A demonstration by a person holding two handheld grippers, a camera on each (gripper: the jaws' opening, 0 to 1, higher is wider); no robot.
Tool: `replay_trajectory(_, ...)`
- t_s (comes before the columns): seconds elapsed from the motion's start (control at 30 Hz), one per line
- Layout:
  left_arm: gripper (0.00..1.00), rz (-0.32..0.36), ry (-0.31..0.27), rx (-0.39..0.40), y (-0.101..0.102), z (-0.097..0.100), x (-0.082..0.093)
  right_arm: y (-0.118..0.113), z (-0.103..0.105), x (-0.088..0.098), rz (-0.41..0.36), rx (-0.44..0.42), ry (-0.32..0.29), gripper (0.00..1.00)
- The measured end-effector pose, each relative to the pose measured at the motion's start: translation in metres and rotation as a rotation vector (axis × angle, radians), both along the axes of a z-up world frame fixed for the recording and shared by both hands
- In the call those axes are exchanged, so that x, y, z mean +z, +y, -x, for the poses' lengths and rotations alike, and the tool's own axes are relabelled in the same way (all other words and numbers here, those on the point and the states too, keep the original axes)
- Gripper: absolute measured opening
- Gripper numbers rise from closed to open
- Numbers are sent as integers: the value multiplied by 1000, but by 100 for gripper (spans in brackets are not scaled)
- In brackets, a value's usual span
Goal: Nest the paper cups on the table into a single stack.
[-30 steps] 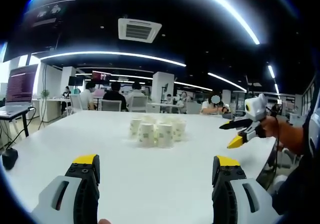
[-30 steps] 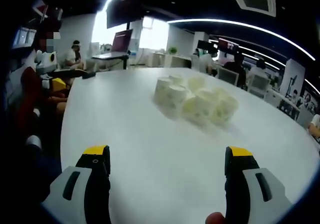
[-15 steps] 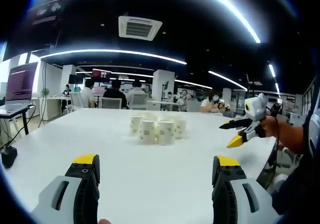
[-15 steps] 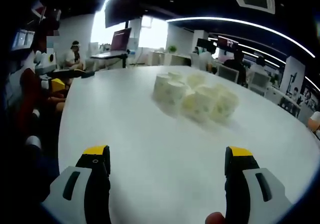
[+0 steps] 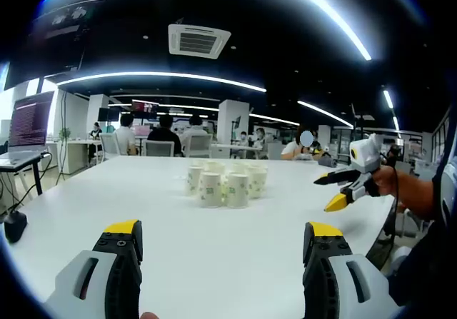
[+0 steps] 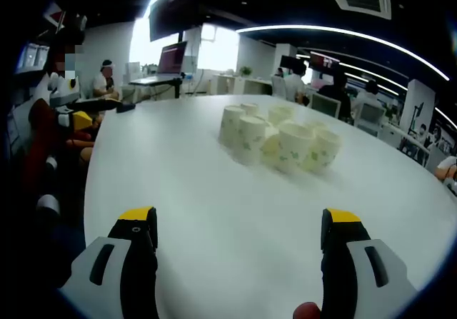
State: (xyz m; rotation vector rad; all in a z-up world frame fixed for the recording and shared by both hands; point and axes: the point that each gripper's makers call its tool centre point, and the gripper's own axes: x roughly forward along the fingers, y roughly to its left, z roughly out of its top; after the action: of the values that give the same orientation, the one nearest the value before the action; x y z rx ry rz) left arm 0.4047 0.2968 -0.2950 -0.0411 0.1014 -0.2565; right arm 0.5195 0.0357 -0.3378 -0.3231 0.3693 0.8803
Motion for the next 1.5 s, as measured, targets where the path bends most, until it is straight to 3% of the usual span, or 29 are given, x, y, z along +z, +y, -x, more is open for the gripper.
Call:
replay_trajectory(0.2, 99, 3, -13, 15, 5, 2, 5, 10, 2, 2, -5, 24, -4, 99)
replay_trajectory(1.5, 99, 0, -7, 14, 8, 2, 2, 12, 3, -2, 1, 25, 5, 99)
